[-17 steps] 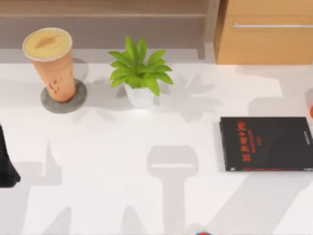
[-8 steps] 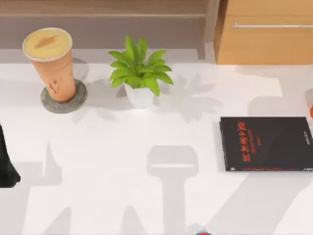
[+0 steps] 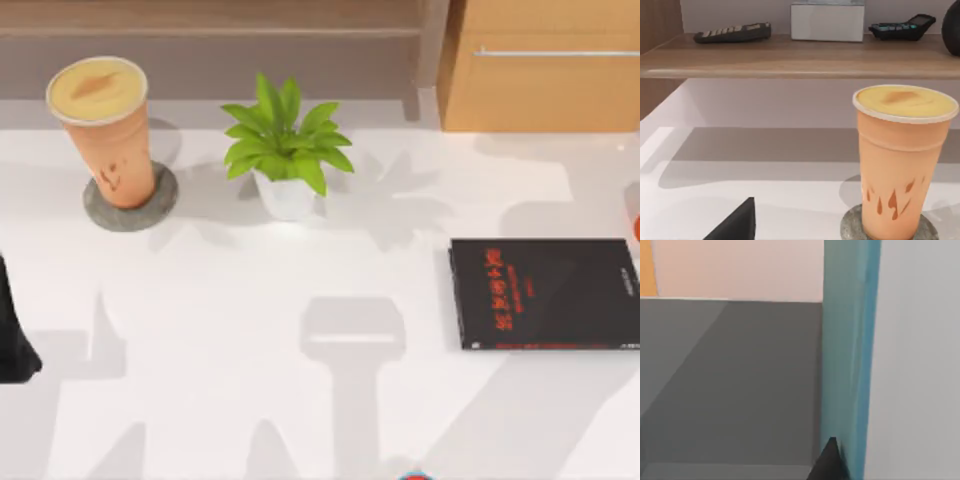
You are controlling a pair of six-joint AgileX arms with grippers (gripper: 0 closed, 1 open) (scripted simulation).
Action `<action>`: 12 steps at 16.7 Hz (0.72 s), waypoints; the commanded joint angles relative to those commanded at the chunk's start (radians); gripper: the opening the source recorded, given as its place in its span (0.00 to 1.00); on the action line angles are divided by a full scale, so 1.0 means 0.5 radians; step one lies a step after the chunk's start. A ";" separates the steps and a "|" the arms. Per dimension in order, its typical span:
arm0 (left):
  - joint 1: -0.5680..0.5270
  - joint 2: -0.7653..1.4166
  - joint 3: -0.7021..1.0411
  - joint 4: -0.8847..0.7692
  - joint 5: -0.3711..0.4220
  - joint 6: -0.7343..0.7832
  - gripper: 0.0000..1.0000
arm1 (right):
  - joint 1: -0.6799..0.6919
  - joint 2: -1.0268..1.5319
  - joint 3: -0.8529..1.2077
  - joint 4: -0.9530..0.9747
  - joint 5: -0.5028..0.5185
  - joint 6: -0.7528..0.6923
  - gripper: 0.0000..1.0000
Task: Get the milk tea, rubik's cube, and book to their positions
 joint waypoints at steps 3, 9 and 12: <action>0.000 0.000 0.000 0.000 0.000 0.000 1.00 | -0.008 -0.041 -0.026 -0.015 -0.009 0.000 0.00; 0.000 0.000 0.000 0.000 0.000 0.000 1.00 | 0.006 -0.145 -0.034 -0.007 0.067 0.076 0.00; 0.000 0.000 0.000 0.000 0.000 0.000 1.00 | 0.097 -0.381 -0.045 0.026 0.235 0.263 0.00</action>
